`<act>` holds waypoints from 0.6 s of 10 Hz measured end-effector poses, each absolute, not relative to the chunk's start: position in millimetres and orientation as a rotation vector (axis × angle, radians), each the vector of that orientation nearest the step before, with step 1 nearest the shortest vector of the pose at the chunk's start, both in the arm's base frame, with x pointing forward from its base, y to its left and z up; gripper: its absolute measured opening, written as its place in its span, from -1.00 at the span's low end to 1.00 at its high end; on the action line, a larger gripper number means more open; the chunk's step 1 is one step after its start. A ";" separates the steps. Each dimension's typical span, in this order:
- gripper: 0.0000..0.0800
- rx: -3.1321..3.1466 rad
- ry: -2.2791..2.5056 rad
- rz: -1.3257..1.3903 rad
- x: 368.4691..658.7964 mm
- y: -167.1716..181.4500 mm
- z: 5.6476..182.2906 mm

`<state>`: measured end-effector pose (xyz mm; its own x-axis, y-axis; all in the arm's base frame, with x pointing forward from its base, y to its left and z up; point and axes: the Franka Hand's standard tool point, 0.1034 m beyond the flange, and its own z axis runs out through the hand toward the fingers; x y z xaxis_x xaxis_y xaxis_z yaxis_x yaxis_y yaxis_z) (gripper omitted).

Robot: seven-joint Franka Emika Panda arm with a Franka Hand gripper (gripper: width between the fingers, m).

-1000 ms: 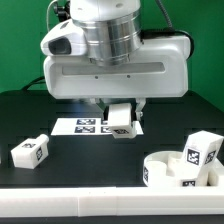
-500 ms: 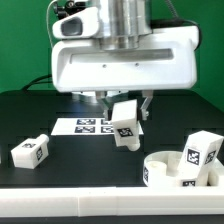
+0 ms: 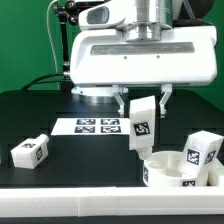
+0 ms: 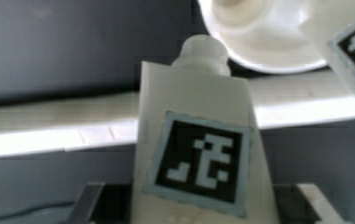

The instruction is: Assemble stool

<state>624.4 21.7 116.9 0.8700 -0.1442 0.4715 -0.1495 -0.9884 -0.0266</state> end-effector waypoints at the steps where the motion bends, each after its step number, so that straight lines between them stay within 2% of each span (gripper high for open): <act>1: -0.18 3.025 -0.207 0.767 621.6 26.7 113.2; 4: -0.18 3.016 -0.050 0.767 619.4 56.6 113.3; 6: -0.18 3.015 -0.059 0.766 619.6 53.5 113.1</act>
Offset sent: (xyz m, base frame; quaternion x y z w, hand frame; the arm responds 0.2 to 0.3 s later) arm -0.0088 0.0064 0.0031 -0.0868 0.0133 -0.1421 0.9860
